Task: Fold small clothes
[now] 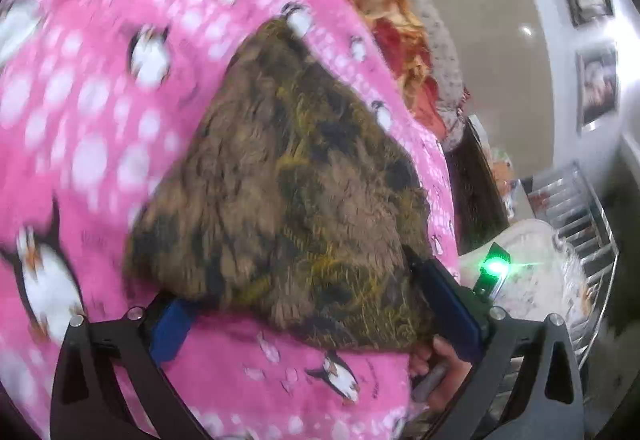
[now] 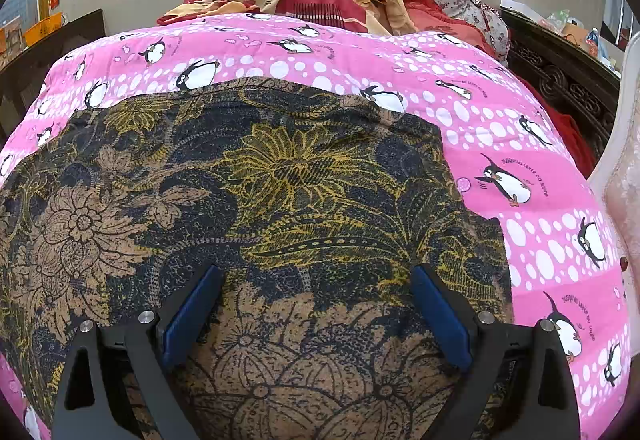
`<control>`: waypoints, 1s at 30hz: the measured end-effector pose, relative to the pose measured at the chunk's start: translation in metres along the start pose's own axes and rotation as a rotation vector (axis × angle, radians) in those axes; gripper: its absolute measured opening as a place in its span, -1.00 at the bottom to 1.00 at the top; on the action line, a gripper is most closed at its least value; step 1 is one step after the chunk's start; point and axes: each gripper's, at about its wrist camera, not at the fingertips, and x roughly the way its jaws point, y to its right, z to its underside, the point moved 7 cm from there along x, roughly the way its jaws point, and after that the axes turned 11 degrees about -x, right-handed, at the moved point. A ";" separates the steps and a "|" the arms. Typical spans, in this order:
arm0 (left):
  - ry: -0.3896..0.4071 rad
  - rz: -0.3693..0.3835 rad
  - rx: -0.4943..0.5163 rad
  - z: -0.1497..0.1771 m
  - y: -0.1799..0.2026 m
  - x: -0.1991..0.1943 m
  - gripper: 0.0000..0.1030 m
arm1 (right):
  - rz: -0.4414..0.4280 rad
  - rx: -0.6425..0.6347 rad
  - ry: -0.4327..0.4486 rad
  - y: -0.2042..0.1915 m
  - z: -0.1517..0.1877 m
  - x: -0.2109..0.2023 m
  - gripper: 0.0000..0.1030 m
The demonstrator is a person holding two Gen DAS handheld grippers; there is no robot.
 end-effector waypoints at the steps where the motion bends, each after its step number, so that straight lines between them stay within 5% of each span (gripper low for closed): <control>1: 0.027 0.003 -0.037 -0.010 -0.004 -0.002 0.99 | 0.001 0.000 0.000 0.001 0.000 0.000 0.90; 3: 0.011 0.027 -0.123 -0.019 -0.012 0.003 0.97 | 0.002 -0.001 -0.001 0.000 0.000 0.000 0.90; 5: 0.019 -0.012 -0.075 -0.019 -0.009 0.004 0.85 | 0.002 -0.001 -0.001 0.001 0.001 0.000 0.90; 11: 0.108 -0.195 -0.029 -0.016 -0.025 0.002 -0.33 | 0.047 -0.041 -0.078 -0.001 -0.005 -0.004 0.90; 14: 0.153 -0.215 -0.002 -0.017 -0.029 -0.006 -0.35 | 0.101 -0.072 -0.011 -0.007 -0.043 -0.038 0.88; 17: 0.194 -0.250 0.030 -0.017 -0.026 -0.011 -0.35 | -0.072 -0.146 0.059 -0.045 -0.094 -0.062 1.00; 19: 0.223 -0.261 0.041 -0.019 -0.025 -0.014 -0.35 | -0.301 -0.202 0.004 -0.089 -0.121 -0.055 1.00; 21: 0.234 -0.256 0.046 -0.020 -0.023 -0.014 -0.36 | -0.436 -0.202 -0.029 -0.120 -0.140 -0.044 1.00; 24: 0.254 -0.294 0.114 -0.017 -0.017 -0.016 -0.80 | -0.588 -0.173 -0.094 -0.160 -0.167 -0.021 1.00; 30: 0.326 -0.315 0.442 0.002 0.045 -0.015 -0.86 | -0.783 -0.087 -0.331 -0.222 -0.196 0.025 1.00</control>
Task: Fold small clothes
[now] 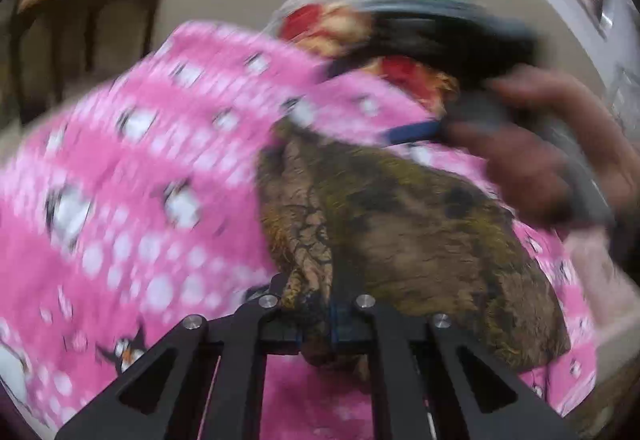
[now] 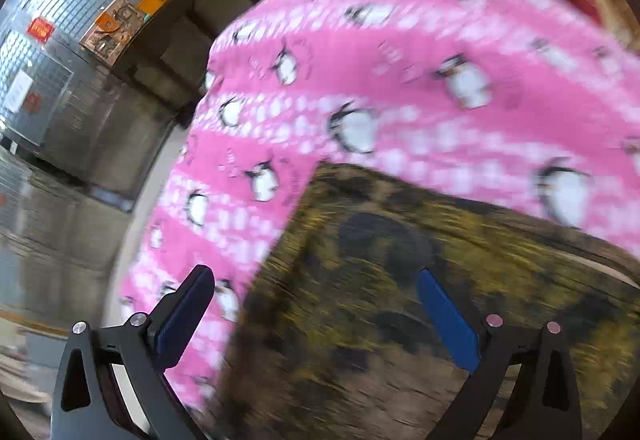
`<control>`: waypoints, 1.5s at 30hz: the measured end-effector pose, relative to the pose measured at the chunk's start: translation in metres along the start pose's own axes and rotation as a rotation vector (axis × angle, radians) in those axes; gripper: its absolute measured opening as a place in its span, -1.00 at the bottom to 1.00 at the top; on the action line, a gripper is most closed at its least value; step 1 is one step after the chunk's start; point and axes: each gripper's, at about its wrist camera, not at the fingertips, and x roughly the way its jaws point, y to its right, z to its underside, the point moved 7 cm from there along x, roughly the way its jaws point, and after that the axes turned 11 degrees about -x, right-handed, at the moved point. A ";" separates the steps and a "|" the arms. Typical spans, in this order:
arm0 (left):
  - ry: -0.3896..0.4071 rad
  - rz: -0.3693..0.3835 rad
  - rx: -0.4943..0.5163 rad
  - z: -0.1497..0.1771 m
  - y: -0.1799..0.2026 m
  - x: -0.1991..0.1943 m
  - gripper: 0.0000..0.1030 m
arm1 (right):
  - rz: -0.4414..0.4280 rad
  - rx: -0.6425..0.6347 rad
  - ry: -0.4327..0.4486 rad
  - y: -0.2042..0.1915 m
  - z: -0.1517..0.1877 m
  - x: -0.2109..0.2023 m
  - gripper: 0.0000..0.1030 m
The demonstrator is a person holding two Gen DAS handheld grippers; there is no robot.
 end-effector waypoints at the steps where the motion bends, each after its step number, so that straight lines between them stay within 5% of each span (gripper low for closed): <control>1: 0.014 0.010 0.042 -0.002 0.011 -0.002 -0.86 | 0.003 0.000 -0.025 -0.005 -0.002 0.006 1.00; 11: -0.005 0.180 0.141 0.000 0.064 -0.002 -0.87 | 0.083 -0.139 -0.207 -0.033 -0.019 0.037 0.92; 20: -0.025 0.232 0.149 0.002 0.077 -0.007 -0.87 | 0.301 -0.182 -0.292 -0.011 -0.023 0.044 0.06; 24: -0.029 0.265 0.152 0.002 0.084 -0.011 -0.87 | 0.320 -0.174 -0.282 0.002 -0.020 0.035 -0.52; 27: -0.048 0.289 0.112 0.001 0.083 -0.009 -0.87 | 0.329 -0.177 -0.254 0.013 -0.017 0.021 -0.70; 35: -0.103 0.322 0.095 0.014 0.098 -0.004 -0.87 | 0.309 -0.153 -0.218 0.055 0.005 -0.018 -0.75; 45: -0.182 0.369 0.195 0.047 0.159 0.004 -0.87 | 0.285 -0.075 -0.182 0.111 0.049 -0.059 -0.76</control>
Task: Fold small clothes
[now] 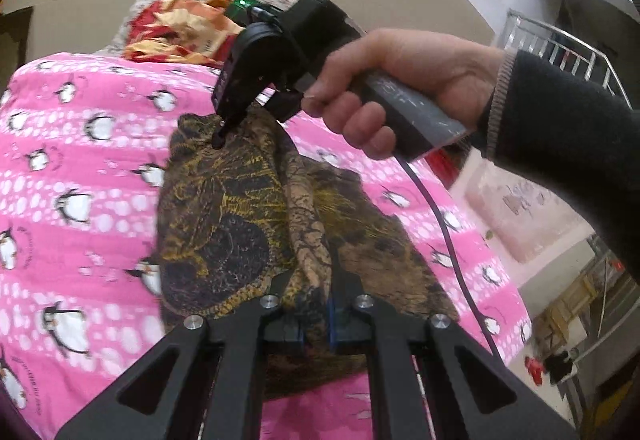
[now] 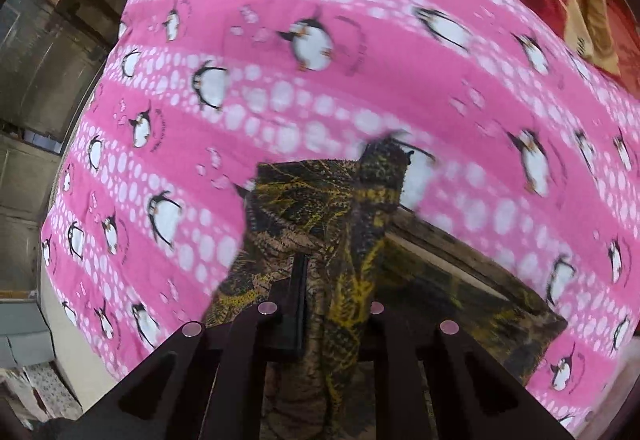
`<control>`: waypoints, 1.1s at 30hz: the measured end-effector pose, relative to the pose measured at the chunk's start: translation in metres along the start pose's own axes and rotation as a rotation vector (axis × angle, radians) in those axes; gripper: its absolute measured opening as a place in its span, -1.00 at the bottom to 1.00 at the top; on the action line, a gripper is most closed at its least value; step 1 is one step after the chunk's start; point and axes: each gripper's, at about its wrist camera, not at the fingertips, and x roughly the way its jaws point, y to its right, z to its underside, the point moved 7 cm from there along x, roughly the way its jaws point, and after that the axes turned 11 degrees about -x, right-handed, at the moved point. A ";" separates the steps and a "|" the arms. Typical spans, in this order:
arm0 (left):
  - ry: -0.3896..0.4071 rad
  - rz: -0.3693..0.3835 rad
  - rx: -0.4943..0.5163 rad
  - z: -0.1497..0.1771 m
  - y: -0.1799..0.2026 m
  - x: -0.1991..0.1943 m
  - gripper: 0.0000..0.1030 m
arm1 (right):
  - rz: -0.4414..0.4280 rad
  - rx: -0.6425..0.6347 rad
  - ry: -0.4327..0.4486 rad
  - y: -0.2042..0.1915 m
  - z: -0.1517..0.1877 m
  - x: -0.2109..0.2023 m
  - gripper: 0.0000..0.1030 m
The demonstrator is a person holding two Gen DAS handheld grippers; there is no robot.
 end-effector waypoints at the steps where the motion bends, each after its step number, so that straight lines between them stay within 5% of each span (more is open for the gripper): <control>1: -0.008 0.007 0.008 0.002 0.006 0.003 -0.87 | 0.001 0.005 0.000 0.008 0.007 -0.002 -0.76; 16: -0.140 0.088 0.092 0.038 0.105 0.069 -0.87 | 0.062 0.019 -0.012 0.098 0.078 -0.029 -0.77; 33: -0.232 0.005 0.061 0.083 0.122 0.136 -0.85 | 0.047 0.001 0.043 0.135 0.112 -0.003 -0.69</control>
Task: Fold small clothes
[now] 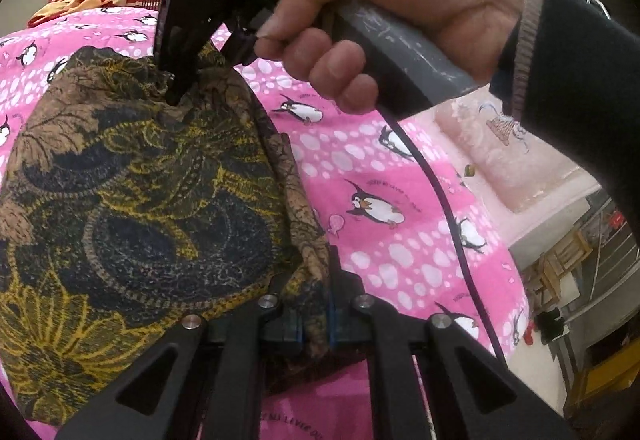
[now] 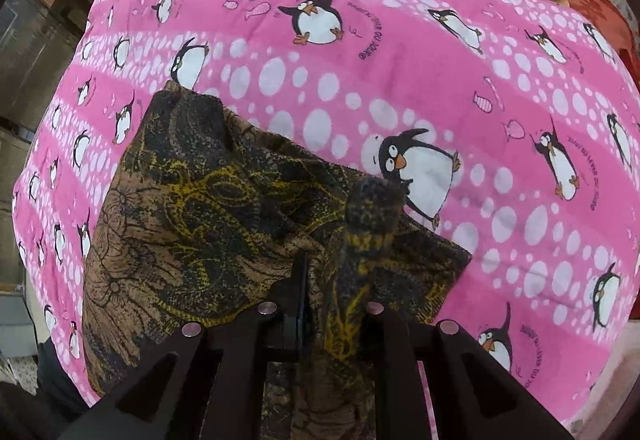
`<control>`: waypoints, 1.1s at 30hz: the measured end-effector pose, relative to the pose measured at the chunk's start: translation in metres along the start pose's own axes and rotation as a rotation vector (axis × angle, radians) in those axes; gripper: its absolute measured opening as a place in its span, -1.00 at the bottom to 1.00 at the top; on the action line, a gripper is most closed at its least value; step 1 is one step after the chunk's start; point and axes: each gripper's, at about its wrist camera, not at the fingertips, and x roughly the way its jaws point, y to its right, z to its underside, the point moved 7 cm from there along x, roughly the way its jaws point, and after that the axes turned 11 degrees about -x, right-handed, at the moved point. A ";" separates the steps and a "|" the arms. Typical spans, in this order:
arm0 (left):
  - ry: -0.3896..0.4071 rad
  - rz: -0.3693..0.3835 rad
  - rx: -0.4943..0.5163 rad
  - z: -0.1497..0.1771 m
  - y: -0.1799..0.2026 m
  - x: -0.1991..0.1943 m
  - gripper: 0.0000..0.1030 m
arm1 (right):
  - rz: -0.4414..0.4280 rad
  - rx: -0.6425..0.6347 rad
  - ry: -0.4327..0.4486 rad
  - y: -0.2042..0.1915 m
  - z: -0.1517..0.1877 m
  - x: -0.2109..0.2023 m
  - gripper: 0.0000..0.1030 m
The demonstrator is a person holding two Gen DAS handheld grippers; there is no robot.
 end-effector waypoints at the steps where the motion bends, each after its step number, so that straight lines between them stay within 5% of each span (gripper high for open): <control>1: -0.005 0.002 0.001 0.002 0.002 0.003 -0.77 | 0.006 0.009 0.007 0.002 0.002 0.000 -0.64; 4: -0.002 0.024 -0.004 0.006 0.005 -0.003 -0.40 | 0.051 0.058 0.029 0.014 0.009 -0.011 -0.19; 10: -0.014 0.068 0.038 0.018 0.000 -0.061 -0.14 | 0.069 0.160 0.285 0.028 0.038 -0.097 0.09; 16: 0.137 -0.056 0.044 -0.001 -0.064 -0.138 -0.05 | 0.021 -0.088 0.496 -0.064 0.103 -0.146 0.27; 17: 0.146 -0.101 0.023 -0.006 -0.085 -0.143 -0.08 | 0.037 -0.137 0.492 -0.081 0.109 -0.144 0.27; 19: 0.119 -0.130 -0.032 -0.009 -0.111 -0.139 -0.87 | 0.094 -0.273 0.465 -0.120 0.131 -0.129 0.27; 20: 0.093 -0.154 -0.062 -0.009 -0.124 -0.131 -0.97 | 0.097 -0.297 0.455 -0.133 0.132 -0.121 0.27; 23: 0.057 -0.149 -0.098 -0.003 -0.132 -0.116 -0.98 | 0.079 -0.353 0.427 -0.160 0.152 -0.094 0.08; 27: 0.002 -0.162 -0.098 0.017 -0.136 -0.090 -0.97 | 0.160 -0.279 0.326 -0.131 0.181 -0.041 0.06; 33: -0.006 -0.170 -0.076 0.018 -0.127 -0.093 -0.97 | 0.086 -0.146 0.404 -0.117 0.196 -0.042 0.06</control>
